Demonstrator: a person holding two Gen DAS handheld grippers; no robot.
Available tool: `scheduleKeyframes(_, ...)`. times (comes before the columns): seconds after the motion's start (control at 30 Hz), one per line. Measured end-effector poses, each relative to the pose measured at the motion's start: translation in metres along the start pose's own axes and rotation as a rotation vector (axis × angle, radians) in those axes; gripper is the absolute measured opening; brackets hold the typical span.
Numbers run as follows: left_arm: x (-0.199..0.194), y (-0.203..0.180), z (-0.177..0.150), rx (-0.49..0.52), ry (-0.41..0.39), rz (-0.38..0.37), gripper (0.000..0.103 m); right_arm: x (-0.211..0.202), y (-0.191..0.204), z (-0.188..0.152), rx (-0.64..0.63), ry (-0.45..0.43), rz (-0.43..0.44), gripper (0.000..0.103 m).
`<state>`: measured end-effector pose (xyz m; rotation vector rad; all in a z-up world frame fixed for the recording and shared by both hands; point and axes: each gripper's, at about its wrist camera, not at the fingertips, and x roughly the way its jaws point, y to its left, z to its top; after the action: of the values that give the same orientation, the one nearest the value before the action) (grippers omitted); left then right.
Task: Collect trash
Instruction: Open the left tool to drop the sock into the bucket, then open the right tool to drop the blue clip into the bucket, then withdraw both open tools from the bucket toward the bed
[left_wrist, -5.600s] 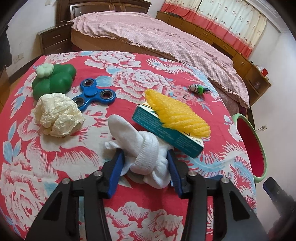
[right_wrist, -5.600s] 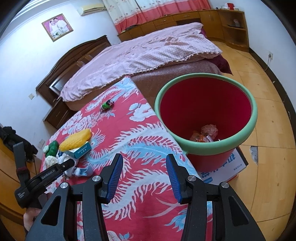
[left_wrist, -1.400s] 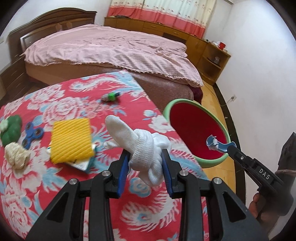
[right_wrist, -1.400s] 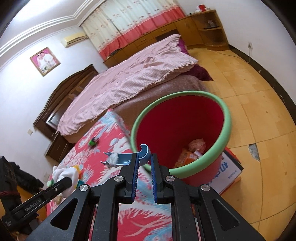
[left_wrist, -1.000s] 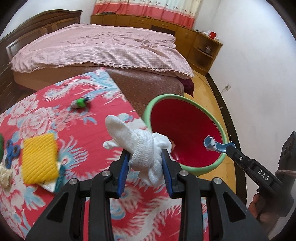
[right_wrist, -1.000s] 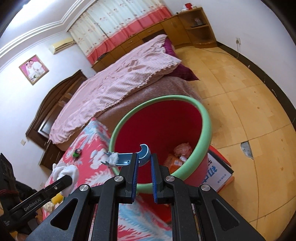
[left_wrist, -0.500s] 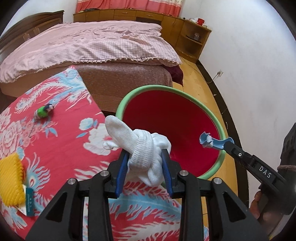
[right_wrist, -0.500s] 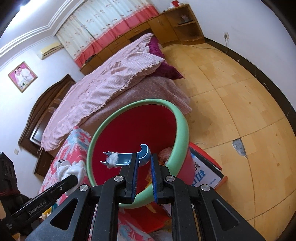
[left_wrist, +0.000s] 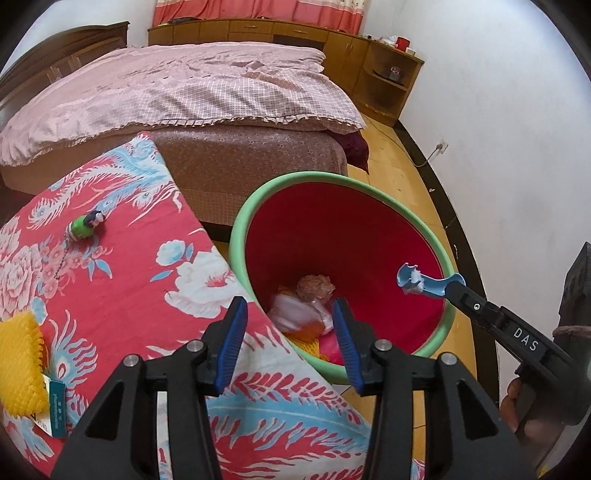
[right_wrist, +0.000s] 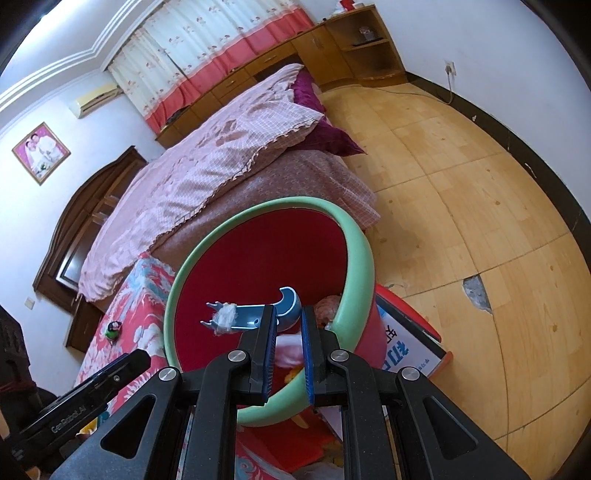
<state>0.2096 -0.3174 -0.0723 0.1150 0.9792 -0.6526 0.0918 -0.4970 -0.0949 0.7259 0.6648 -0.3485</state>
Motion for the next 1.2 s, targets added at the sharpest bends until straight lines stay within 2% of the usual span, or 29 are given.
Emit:
scheduleKeyframes(0.4,-0.009,0.014,-0.006,-0.046,-0.012,0.010,0.048,0.012,0.009,0.004,-0.010,0.022,-0.003,0.018)
scheduleKeyframes(0.97,-0.044,0.033,-0.024,-0.105,-0.052,0.030,0.048,-0.011,0.027,-0.007,-0.040,0.018,0.025,0.028)
scheduleKeyframes(1.03,-0.049,0.036,-0.026,-0.113,-0.059,0.036,0.048,-0.015,0.029,-0.009,-0.039,0.017,0.028,0.032)
scheduleKeyframes(1.1,-0.055,0.039,-0.029,-0.122,-0.066,0.041,0.048,-0.019,0.031,-0.013,-0.039,0.017,0.034,0.040)
scheduleKeyframes(1.2,-0.063,0.045,-0.034,-0.135,-0.077,0.051,0.048,-0.024,0.036,-0.018,-0.044,0.021,0.040,0.044)
